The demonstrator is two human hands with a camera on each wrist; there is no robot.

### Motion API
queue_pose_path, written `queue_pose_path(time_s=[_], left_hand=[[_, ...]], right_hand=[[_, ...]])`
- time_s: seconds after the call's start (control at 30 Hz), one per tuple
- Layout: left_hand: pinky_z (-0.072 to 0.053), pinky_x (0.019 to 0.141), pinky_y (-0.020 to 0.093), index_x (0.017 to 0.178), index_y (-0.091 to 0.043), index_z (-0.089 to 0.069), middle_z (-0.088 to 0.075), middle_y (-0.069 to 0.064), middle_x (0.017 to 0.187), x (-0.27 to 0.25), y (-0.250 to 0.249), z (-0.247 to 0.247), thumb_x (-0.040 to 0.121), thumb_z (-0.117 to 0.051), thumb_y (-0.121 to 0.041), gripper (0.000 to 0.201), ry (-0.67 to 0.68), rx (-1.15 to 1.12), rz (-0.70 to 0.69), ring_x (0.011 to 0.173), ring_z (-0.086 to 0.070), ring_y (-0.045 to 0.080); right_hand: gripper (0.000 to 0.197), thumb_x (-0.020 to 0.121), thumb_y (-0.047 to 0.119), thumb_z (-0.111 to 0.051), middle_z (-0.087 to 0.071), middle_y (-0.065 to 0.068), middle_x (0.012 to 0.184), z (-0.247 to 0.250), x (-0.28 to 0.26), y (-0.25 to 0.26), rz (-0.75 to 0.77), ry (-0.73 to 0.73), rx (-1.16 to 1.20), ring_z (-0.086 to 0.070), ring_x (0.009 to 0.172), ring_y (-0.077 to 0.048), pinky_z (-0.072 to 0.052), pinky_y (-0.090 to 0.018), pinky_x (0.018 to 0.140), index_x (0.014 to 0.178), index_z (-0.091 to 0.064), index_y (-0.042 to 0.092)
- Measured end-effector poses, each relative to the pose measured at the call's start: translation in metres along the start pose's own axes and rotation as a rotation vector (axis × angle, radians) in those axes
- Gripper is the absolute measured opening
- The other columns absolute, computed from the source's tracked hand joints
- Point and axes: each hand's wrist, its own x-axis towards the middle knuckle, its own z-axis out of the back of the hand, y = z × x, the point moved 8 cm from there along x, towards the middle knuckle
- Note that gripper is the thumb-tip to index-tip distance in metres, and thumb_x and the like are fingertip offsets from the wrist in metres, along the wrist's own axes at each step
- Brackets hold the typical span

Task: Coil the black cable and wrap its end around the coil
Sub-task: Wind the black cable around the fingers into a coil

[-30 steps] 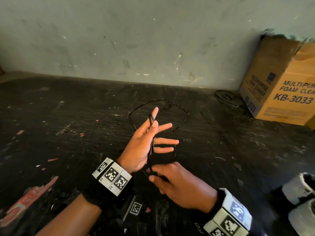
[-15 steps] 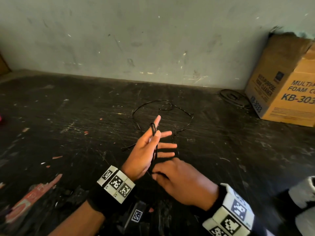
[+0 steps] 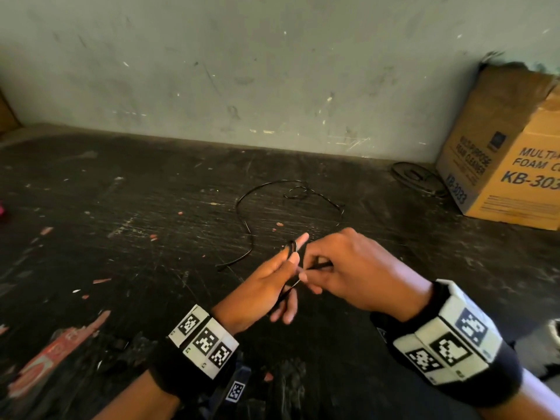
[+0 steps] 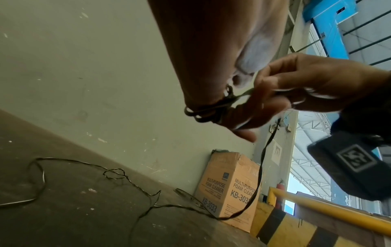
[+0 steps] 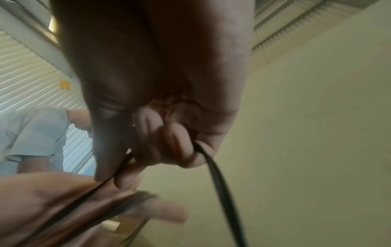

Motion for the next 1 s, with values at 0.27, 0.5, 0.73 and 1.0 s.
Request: queue_pose_path(time_s=[0.27,0.5,0.73,1.0], left_hand=[[-0.045,0.042,0.021,0.135,-0.045,-0.031,-0.068,0.011,0.1,-0.011,-0.015,-0.023,0.085,-0.038,-0.061,0.053,0.229,-0.09,0.049,0.055,-0.061,0.016],[-0.059,0.057,0.032,0.146,-0.044,-0.014,-0.062,0.015,0.125,-0.021,-0.035,-0.029,0.083,-0.036,-0.066,0.07,0.371,-0.358,0.054,0.08,-0.07,0.027],[-0.06,0.055,0.034,0.144,-0.036,-0.031,-0.059,0.02,0.125,-0.025,-0.061,-0.026,0.082,-0.038,-0.066,0.069,0.435,-0.543,0.011,0.085,-0.069,0.03],[-0.059,0.076,0.045,0.148,-0.042,-0.013,-0.056,0.017,0.136,-0.002,-0.071,0.008,0.079,-0.029,-0.069,0.076,0.156,-0.587,-0.054,0.102,-0.067,0.037]], right_hand=[[0.012,0.082,0.034,-0.067,-0.065,0.009,0.075,0.039,0.017,-0.005,0.15,-0.041,0.031,-0.058,0.068,-0.006,-0.053,-0.038,0.068,0.085,-0.071,0.023],[0.016,0.085,0.026,-0.064,-0.072,0.008,0.084,0.044,0.022,-0.038,0.16,-0.151,0.292,-0.068,0.078,-0.01,-0.055,-0.03,0.069,0.095,-0.074,0.017],[0.021,0.095,0.018,-0.05,-0.066,0.008,0.072,-0.007,0.013,-0.057,0.062,-0.278,0.554,-0.062,0.065,-0.005,-0.049,-0.025,0.059,0.094,-0.07,0.025],[0.014,0.096,0.011,-0.048,-0.057,0.007,0.072,-0.07,-0.002,0.004,0.131,-0.075,0.477,-0.056,0.06,0.002,-0.042,-0.01,0.057,0.1,-0.062,0.009]])
